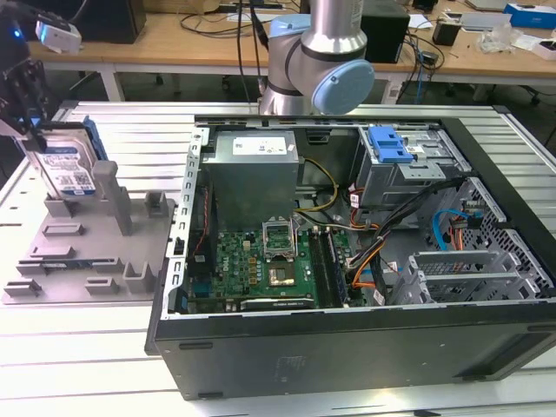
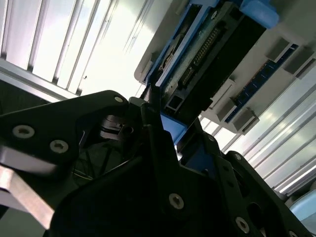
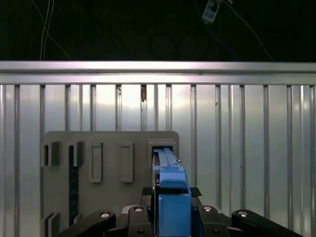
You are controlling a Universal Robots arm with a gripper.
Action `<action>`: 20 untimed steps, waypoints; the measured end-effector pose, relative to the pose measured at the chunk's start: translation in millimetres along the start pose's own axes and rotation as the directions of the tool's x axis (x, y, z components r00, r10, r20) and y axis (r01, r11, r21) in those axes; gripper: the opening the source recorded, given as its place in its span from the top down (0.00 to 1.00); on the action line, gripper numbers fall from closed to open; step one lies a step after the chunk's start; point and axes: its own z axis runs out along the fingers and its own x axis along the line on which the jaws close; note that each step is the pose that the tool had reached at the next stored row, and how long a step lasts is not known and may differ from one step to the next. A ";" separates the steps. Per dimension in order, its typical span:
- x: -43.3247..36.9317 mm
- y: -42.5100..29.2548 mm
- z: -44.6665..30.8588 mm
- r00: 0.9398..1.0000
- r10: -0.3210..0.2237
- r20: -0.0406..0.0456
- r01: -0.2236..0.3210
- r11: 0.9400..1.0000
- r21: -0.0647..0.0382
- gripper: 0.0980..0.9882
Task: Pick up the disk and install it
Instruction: 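Pick up the disk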
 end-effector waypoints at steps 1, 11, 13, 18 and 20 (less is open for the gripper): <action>-0.1 0.1 -5.3 1.000 0.000 0.000 0.000 1.000 0.000 0.70; -0.7 -0.4 -42.9 1.000 -0.001 0.000 0.001 1.000 0.000 0.70; -0.9 -0.6 -53.1 1.000 -0.001 0.000 0.001 1.000 0.000 0.70; -1.4 -1.6 -87.5 1.000 -0.002 0.000 0.002 1.000 0.000 0.70; -1.6 -2.2 -97.9 1.000 -0.002 0.000 0.002 1.000 0.000 0.70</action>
